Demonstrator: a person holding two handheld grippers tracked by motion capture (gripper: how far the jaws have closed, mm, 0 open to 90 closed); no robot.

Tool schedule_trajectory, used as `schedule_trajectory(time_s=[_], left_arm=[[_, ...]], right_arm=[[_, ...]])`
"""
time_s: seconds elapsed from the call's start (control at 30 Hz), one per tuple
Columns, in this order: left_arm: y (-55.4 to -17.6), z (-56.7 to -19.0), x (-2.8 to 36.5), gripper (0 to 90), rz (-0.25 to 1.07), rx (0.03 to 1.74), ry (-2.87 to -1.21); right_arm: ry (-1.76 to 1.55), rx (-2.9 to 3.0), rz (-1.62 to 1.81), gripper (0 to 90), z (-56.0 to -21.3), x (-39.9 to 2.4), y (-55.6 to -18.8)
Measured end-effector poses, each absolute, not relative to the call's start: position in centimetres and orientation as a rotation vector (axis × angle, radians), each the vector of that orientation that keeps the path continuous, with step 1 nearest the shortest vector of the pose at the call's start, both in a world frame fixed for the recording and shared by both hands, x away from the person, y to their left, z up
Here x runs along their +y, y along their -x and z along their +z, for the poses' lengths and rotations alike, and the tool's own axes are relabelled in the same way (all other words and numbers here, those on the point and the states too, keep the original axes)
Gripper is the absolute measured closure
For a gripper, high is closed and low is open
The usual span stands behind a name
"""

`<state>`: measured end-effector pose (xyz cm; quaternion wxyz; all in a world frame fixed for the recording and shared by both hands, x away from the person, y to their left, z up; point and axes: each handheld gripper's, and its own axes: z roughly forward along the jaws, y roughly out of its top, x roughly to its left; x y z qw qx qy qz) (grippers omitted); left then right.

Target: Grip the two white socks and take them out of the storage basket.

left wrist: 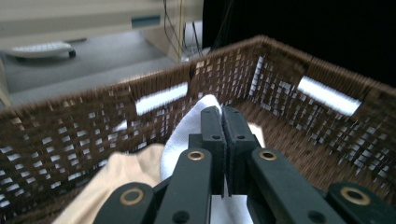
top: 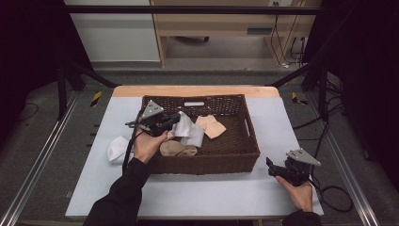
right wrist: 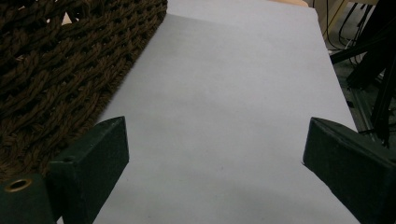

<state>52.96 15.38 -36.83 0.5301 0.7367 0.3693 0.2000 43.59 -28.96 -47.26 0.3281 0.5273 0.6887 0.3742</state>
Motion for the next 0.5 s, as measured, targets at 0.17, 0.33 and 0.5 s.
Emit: schedule_trajectory(time_s=[0.17,0.33,0.5], left_arm=[[-52.1,-35.2,15.3,88.1,0.487,0.842,-1.697],[-51.4,-33.2,15.3,88.1,0.499,0.809,-1.628],[-50.7,-30.9,15.6,88.1,0.518,0.773,-1.563]], right_arm=[[-1.378,1.803,0.980,7.2,-47.3,-29.0,-43.6],[-1.380,1.802,0.979,7.2,-47.3,-29.0,-43.6],[-1.377,1.805,0.976,7.4,-47.3,-29.0,-43.6]])
